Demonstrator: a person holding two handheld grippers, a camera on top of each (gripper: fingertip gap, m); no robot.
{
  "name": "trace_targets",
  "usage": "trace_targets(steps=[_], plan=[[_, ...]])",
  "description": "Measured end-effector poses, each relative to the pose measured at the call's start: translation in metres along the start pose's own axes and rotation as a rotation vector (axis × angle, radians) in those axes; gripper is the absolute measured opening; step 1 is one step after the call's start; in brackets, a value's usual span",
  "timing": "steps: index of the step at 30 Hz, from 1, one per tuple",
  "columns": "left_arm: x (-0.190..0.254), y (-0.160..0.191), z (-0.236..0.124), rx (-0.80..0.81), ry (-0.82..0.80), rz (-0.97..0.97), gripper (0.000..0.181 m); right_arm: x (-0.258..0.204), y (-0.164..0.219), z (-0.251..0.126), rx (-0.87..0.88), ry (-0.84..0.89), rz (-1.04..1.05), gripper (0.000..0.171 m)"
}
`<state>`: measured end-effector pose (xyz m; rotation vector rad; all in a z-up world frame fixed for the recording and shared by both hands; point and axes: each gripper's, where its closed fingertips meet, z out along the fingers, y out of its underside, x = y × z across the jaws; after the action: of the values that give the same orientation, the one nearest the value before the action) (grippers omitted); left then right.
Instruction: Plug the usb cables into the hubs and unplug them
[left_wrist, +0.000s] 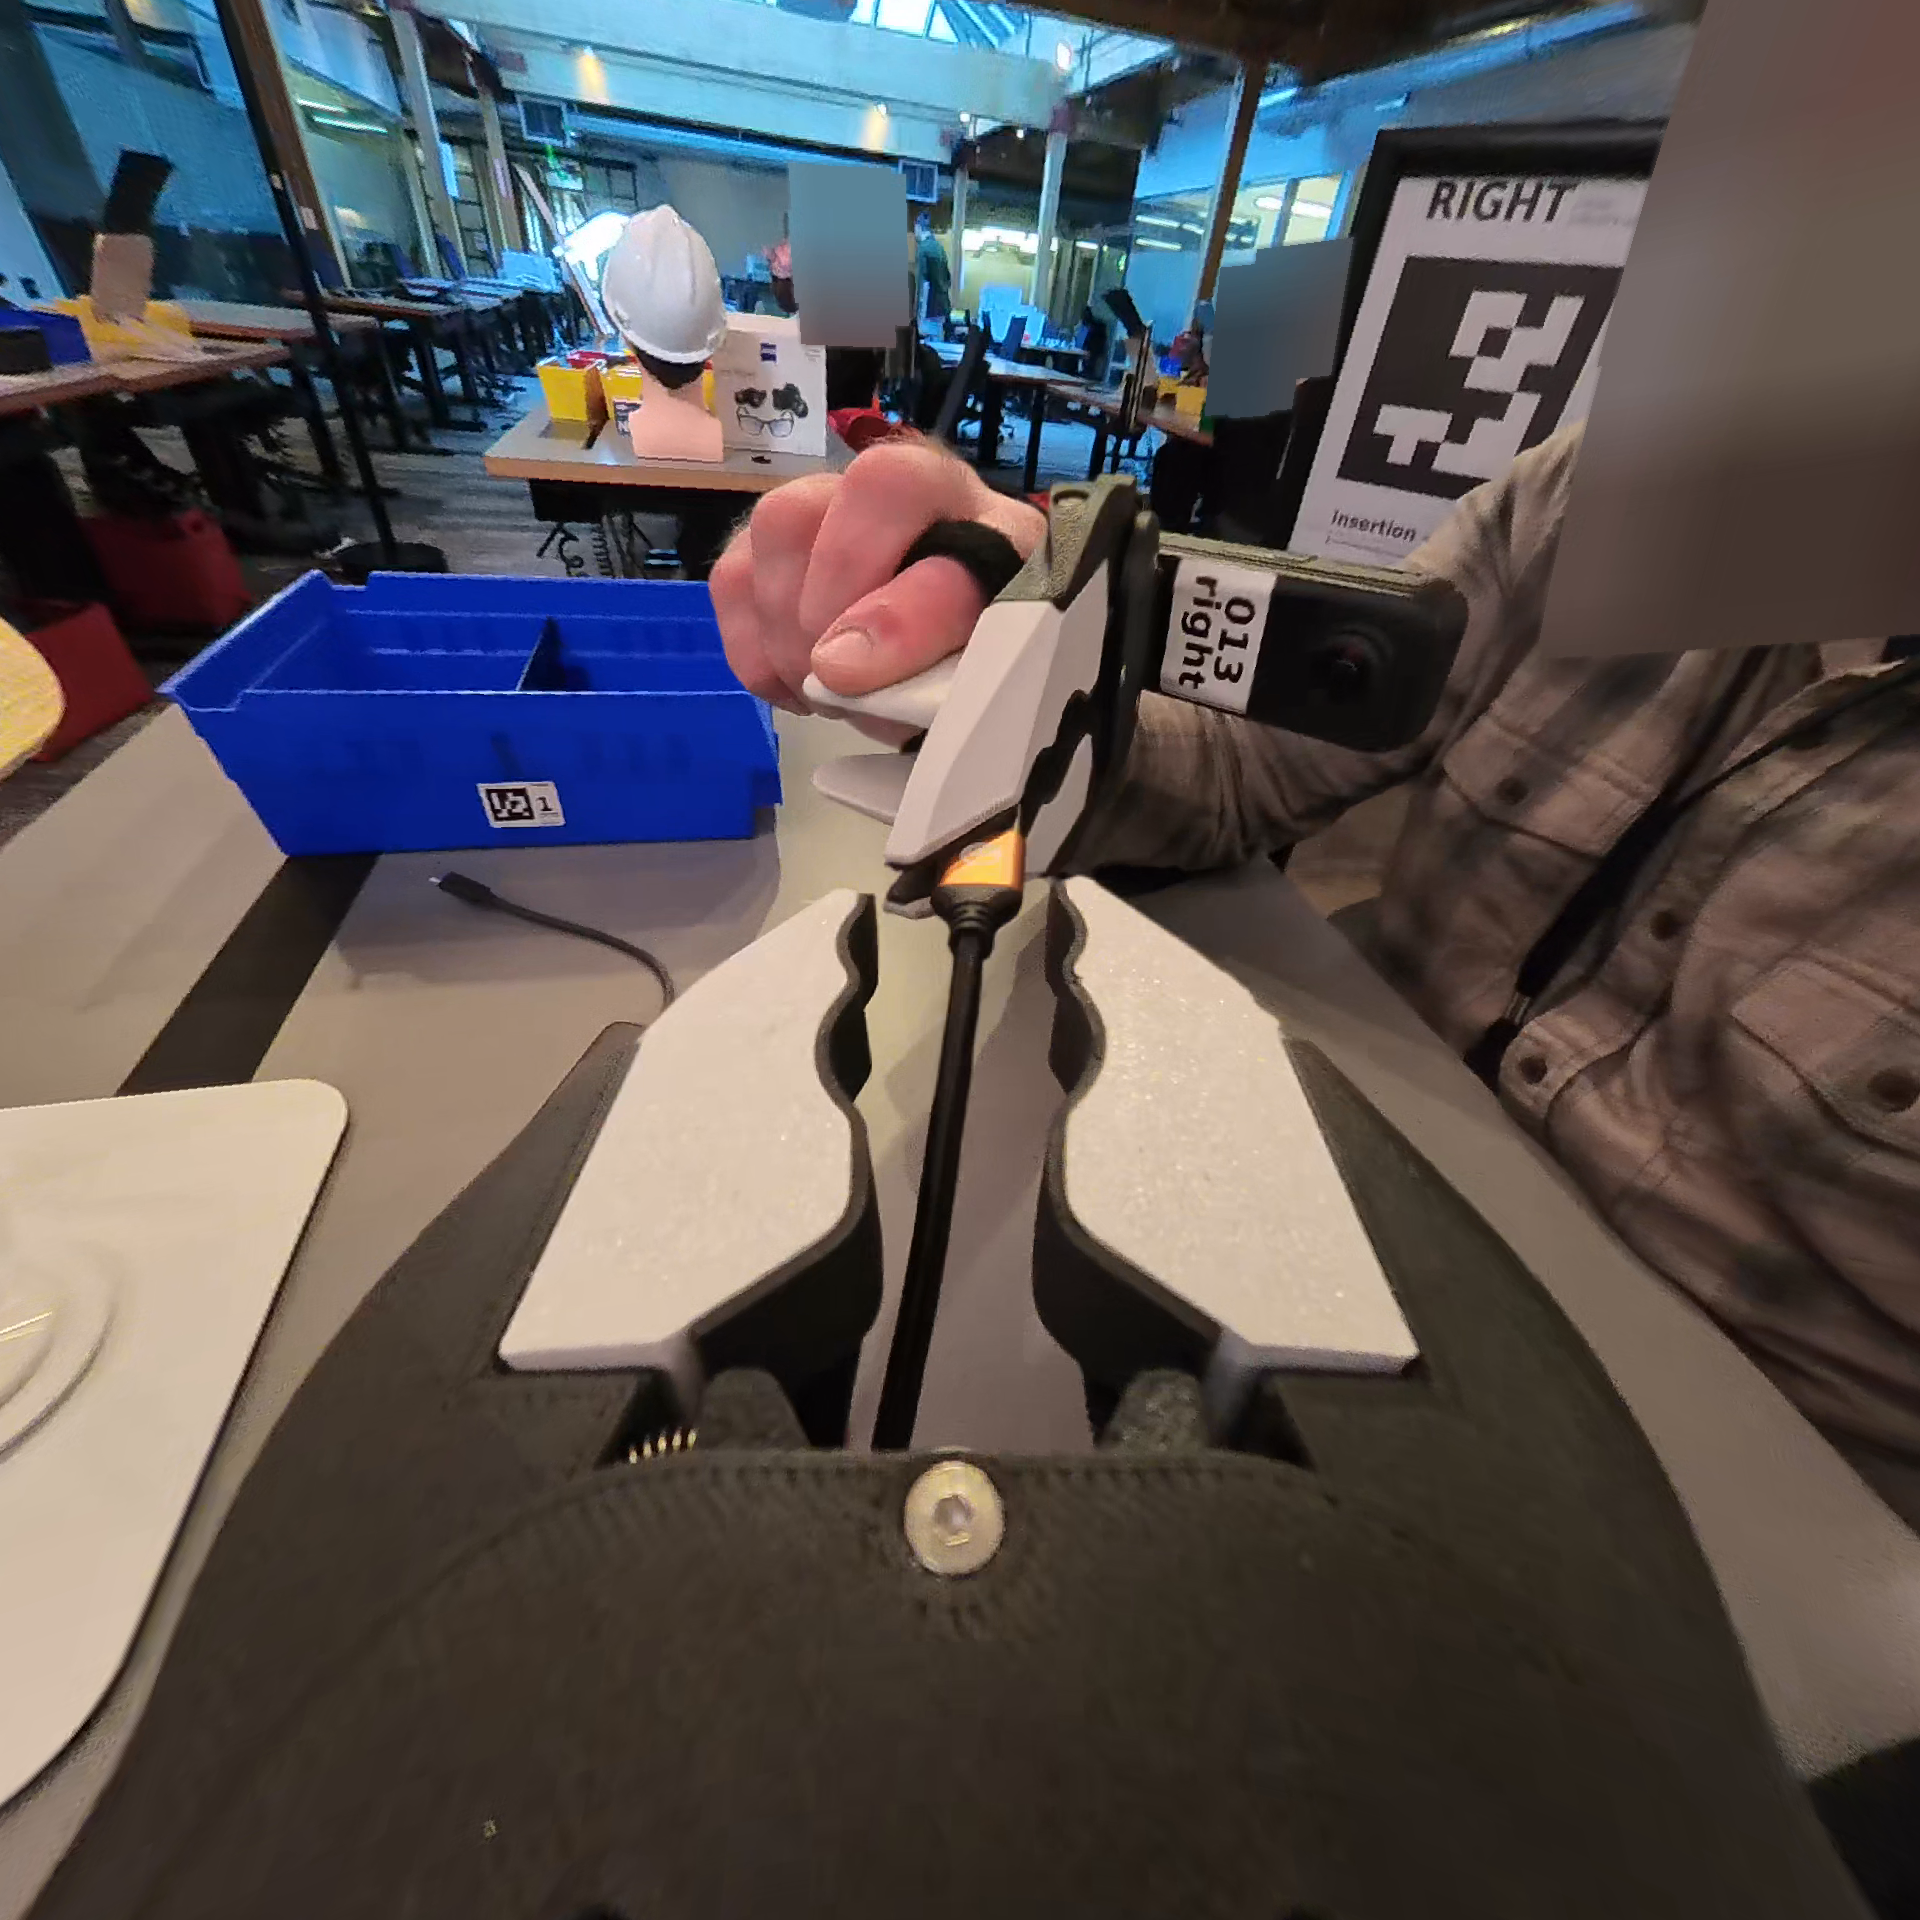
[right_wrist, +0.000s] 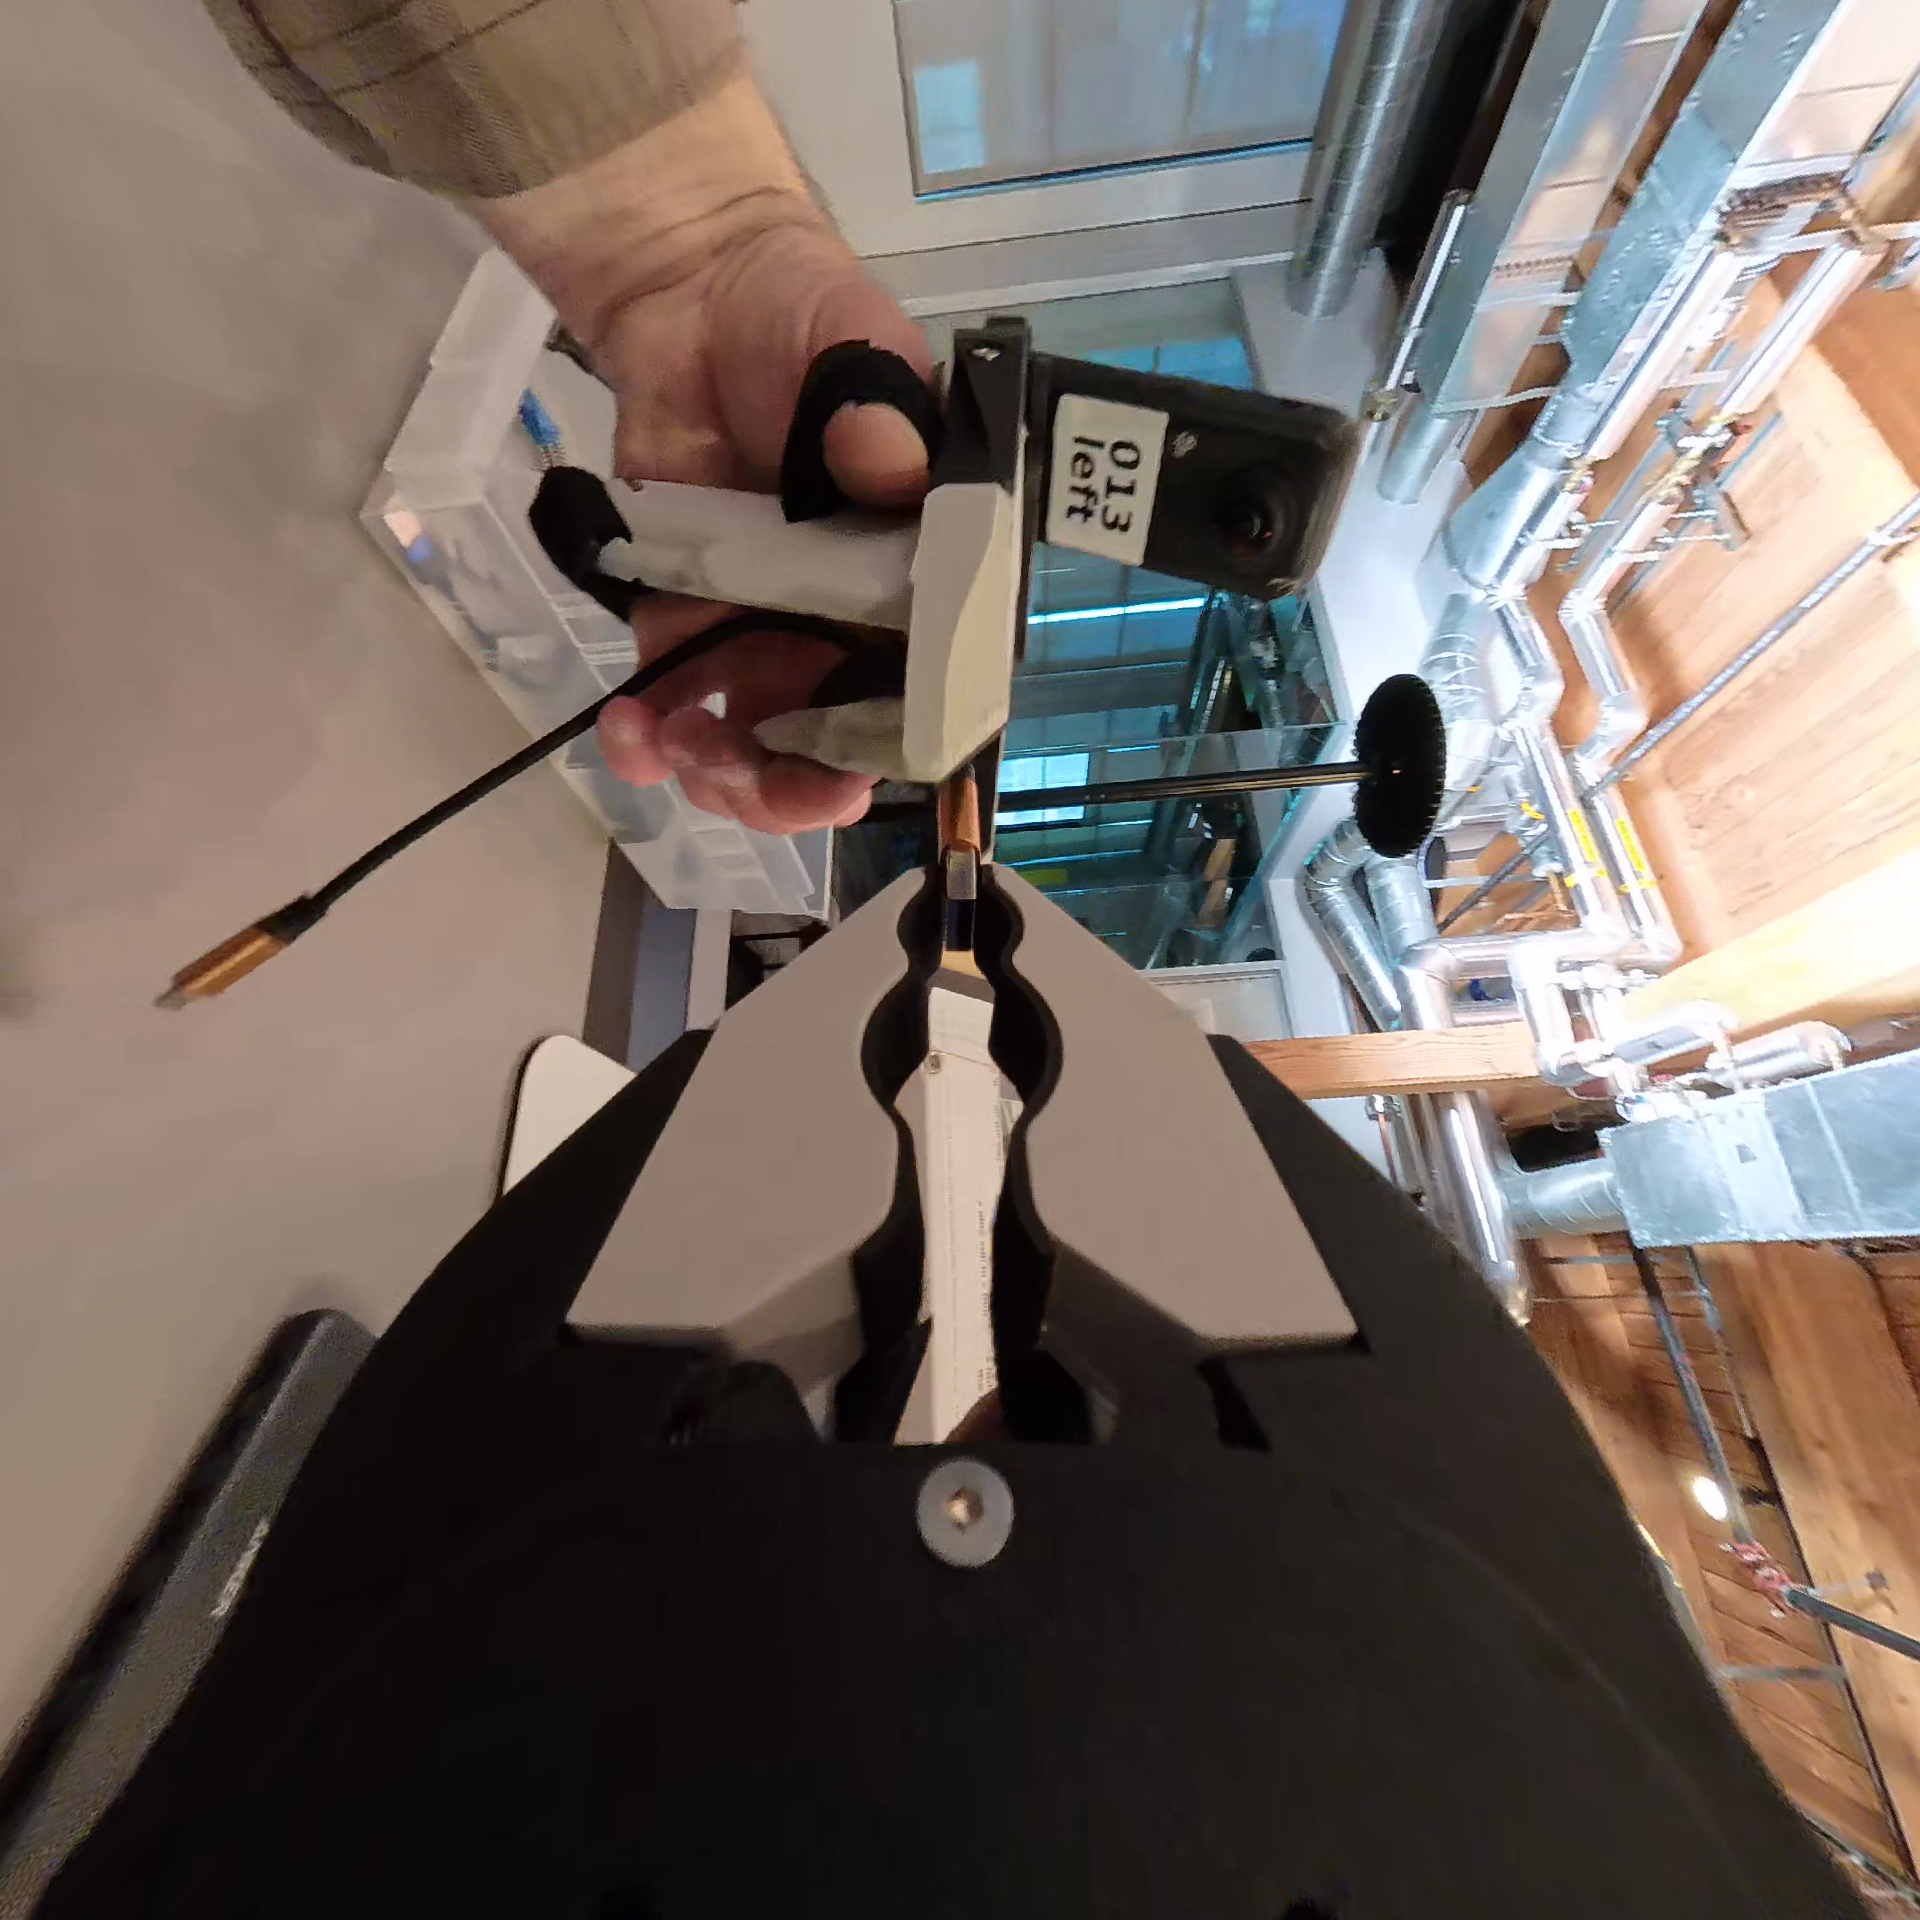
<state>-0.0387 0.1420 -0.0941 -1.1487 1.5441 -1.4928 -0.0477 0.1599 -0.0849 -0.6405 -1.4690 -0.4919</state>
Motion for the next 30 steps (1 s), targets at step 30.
trace_targets(steps=[30], plan=[[-0.016,-0.022,0.017,0.233,-0.049,-0.038,0.026,0.017,0.019,-0.007,-0.035,0.101,-0.023,0.002]])
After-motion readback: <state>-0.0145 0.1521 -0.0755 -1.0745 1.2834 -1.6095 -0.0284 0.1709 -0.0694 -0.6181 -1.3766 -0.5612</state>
